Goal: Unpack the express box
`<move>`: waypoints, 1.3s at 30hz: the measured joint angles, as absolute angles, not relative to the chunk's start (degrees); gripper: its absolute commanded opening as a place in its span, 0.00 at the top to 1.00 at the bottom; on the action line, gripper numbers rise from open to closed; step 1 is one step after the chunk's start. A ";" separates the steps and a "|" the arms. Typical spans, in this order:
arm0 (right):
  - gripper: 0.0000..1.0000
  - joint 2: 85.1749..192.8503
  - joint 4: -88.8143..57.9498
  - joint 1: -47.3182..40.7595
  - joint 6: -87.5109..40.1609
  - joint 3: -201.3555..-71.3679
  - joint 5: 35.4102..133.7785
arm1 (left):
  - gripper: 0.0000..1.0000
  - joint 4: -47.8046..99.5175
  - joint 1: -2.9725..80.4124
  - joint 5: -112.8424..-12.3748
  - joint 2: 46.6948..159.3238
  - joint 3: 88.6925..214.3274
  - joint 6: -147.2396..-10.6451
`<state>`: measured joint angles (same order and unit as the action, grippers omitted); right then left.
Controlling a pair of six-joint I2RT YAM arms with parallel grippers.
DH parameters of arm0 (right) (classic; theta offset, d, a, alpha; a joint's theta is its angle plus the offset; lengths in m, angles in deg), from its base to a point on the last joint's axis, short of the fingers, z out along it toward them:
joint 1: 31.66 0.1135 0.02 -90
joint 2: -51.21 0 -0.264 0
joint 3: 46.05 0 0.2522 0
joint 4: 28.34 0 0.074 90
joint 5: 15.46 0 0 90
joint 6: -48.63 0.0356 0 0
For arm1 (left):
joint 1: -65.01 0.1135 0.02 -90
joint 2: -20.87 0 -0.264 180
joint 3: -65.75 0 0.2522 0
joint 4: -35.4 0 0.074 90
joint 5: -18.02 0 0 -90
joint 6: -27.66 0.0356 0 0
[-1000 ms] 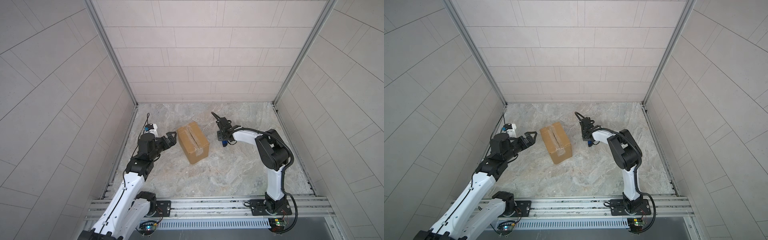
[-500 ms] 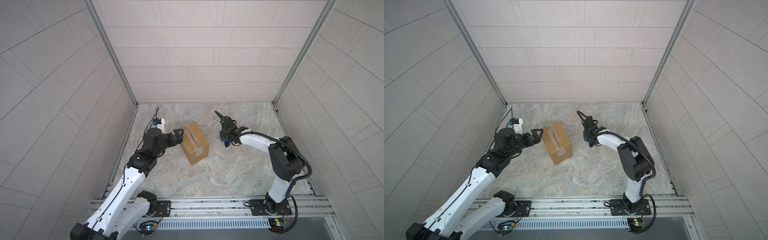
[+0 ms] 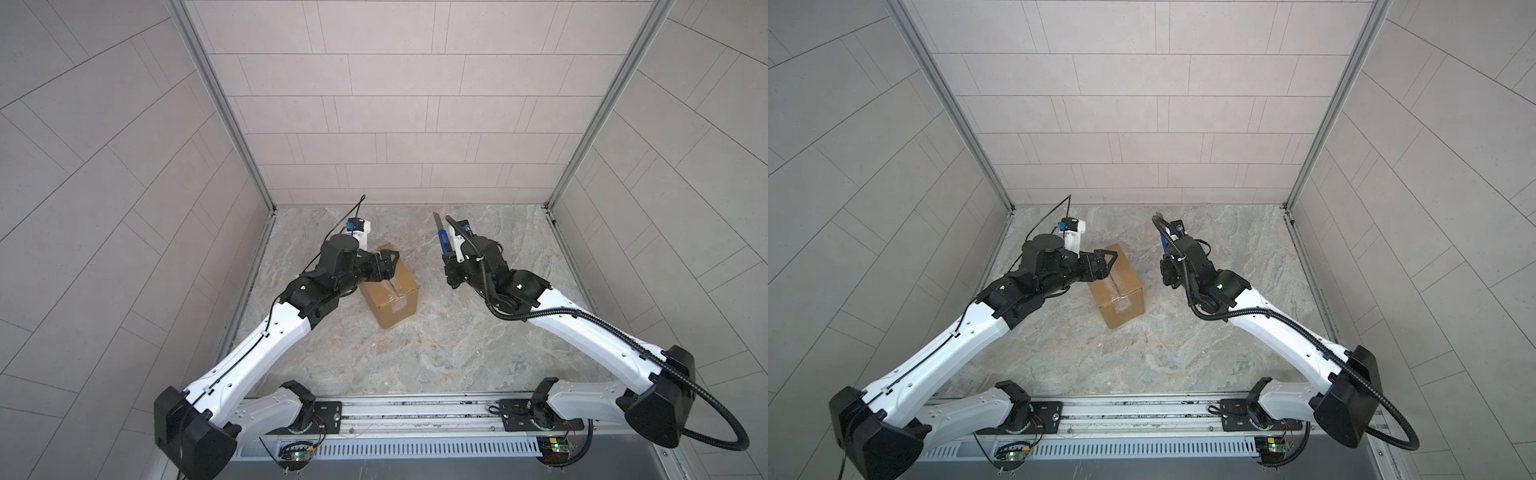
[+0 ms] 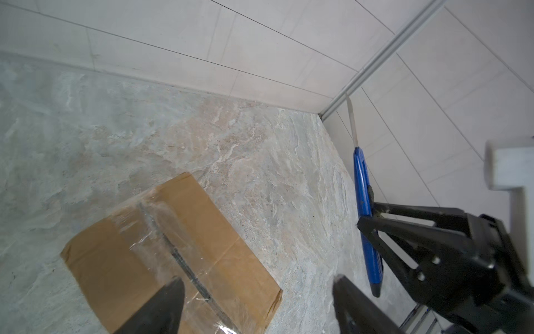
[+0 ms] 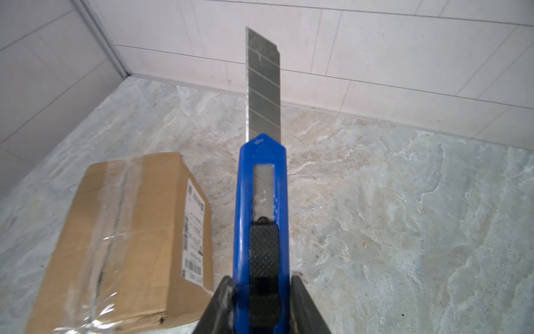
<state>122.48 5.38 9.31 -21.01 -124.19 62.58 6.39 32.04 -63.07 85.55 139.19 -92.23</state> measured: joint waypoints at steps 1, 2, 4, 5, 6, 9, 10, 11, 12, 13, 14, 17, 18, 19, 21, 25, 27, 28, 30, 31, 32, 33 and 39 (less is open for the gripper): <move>0.74 122.39 5.45 10.07 -20.99 -124.34 62.42 | 0.20 7.13 31.38 -62.79 86.23 139.39 -92.38; 0.74 122.50 5.49 10.77 -20.99 -124.52 62.27 | 0.19 7.90 30.88 -62.53 86.82 139.45 -92.49; 0.74 122.83 5.54 11.91 -20.99 -124.60 62.01 | 0.19 9.04 30.01 -61.94 87.63 139.45 -92.79; 0.74 122.96 5.56 12.52 -20.97 -124.60 61.94 | 0.19 9.74 29.63 -61.70 87.98 139.45 -93.01; 0.74 123.02 5.56 13.02 -20.95 -124.60 61.85 | 0.19 10.30 29.35 -61.41 88.17 139.45 -93.45; 0.74 123.50 5.36 14.60 -20.82 -124.84 61.83 | 0.21 12.69 28.89 -60.21 88.57 139.45 -94.50; 0.74 123.77 5.25 15.12 -20.82 -125.04 61.83 | 0.24 13.60 28.85 -59.84 88.72 139.47 -95.00; 0.74 123.96 5.06 15.49 -20.80 -125.13 61.85 | 0.25 14.15 28.87 -59.53 88.87 139.52 -95.37; 0.74 124.16 4.84 15.89 -20.80 -125.17 61.85 | 0.25 14.78 28.87 -59.14 89.16 139.67 -95.90; 0.74 124.31 4.58 16.22 -20.77 -125.22 61.85 | 0.27 15.29 28.87 -58.94 89.53 139.93 -96.38; 0.74 124.49 4.34 16.54 -20.77 -125.26 61.85 | 0.28 15.83 28.87 -58.68 89.95 140.15 -96.79; 0.74 125.27 3.18 17.50 -20.73 -125.59 61.83 | 0.31 17.52 28.85 -57.91 90.93 140.35 -98.15; 0.74 125.51 2.85 17.79 -20.71 -125.70 61.85 | 0.32 18.00 28.87 -57.72 91.23 140.35 -98.56; 0.74 125.82 2.46 18.09 -20.64 -125.81 61.85 | 0.33 18.46 28.87 -57.50 91.48 140.35 -98.96; 0.74 126.21 1.80 18.58 -20.58 -125.83 61.85 | 0.36 18.96 28.87 -57.17 91.74 140.35 -99.66; 0.74 127.15 0.40 19.38 -20.56 -126.02 62.07 | 0.39 19.72 28.87 -56.91 91.87 140.35 -100.55; 0.74 127.57 -0.23 19.76 -20.58 -126.26 62.14 | 0.41 19.70 28.87 -57.02 91.91 140.35 -100.88; 0.75 127.74 -0.36 19.95 -20.56 -126.46 62.18 | 0.43 19.70 28.87 -57.15 91.96 140.35 -100.97; 0.75 127.90 -0.78 20.26 -20.56 -126.75 62.27 | 0.45 19.68 28.85 -57.50 92.07 140.35 -101.06; 0.75 127.92 -1.02 20.43 -20.56 -126.83 62.31 | 0.46 19.64 28.85 -57.96 92.15 140.35 -101.12; 0.75 127.94 -1.22 20.54 -20.56 -126.90 62.33 | 0.48 19.57 28.85 -58.31 92.26 140.37 -101.12; 0.75 127.96 -1.41 20.67 -20.56 -126.90 62.33 | 0.49 19.42 28.87 -58.57 92.35 140.37 -101.14; 0.75 128.01 -1.76 21.24 -20.60 -126.90 62.44 | 0.56 19.16 28.87 -59.97 92.87 140.41 -101.12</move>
<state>128.01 -1.76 21.24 -20.60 -126.90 62.44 19.16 28.87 -59.97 92.87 140.41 -101.12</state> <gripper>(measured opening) 0.321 0.454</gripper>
